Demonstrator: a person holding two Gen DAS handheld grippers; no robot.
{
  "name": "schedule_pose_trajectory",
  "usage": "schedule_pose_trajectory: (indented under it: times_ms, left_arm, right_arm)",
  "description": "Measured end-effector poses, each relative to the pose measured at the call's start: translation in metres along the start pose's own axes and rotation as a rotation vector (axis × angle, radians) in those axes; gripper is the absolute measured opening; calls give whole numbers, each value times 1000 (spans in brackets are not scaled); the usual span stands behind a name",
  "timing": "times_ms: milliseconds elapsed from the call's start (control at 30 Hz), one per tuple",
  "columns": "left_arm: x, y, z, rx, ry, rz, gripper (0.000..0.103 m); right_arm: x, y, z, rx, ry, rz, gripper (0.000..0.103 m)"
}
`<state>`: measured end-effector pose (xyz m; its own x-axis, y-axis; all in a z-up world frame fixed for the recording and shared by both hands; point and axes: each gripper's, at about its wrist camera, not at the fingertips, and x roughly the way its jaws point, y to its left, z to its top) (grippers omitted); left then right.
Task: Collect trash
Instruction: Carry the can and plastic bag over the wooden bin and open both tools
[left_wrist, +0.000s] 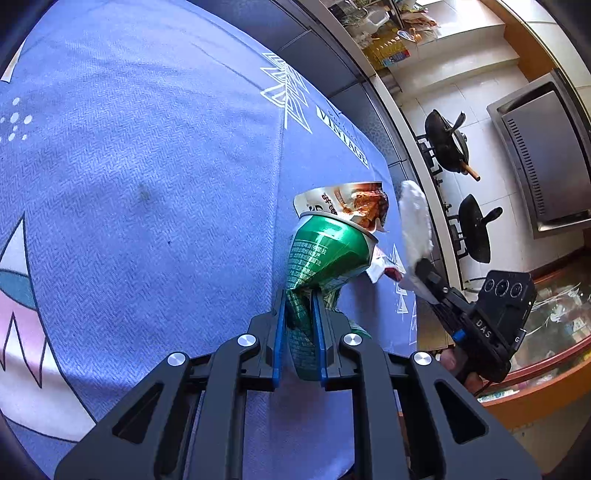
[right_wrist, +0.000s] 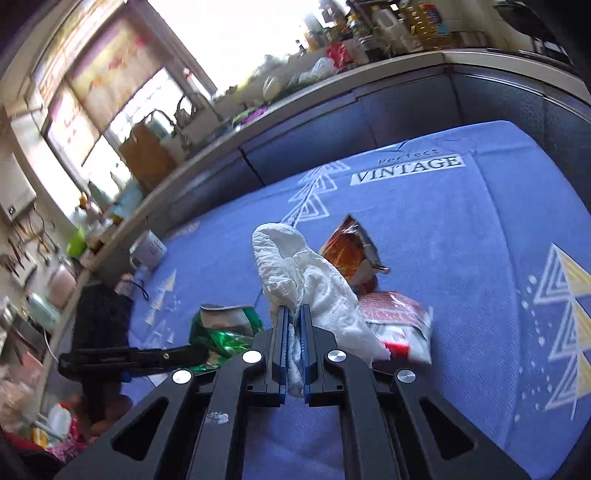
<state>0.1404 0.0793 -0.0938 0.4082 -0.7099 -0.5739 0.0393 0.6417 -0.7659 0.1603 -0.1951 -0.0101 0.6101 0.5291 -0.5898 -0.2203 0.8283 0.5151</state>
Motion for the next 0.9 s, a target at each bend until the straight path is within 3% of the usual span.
schedule_pose_trajectory:
  times_ms: [133,467,667,900]
  left_arm:
    - [-3,-17,-3,25,-1,-2,13]
    - [24,-77,-12,122,64,-22,13]
    - [80,-142,-4,234,138,-26,13]
    - [186,-235,6,367,249,-41,13]
  right_arm:
    - [-46,-26,-13,134,-102,-3,7]
    - [-73,-73,-54,273,-124,-20,7]
    - [-102,-107,-54,318,-185,-53,7]
    - [-147,-183,-43,424,-284,-147,7]
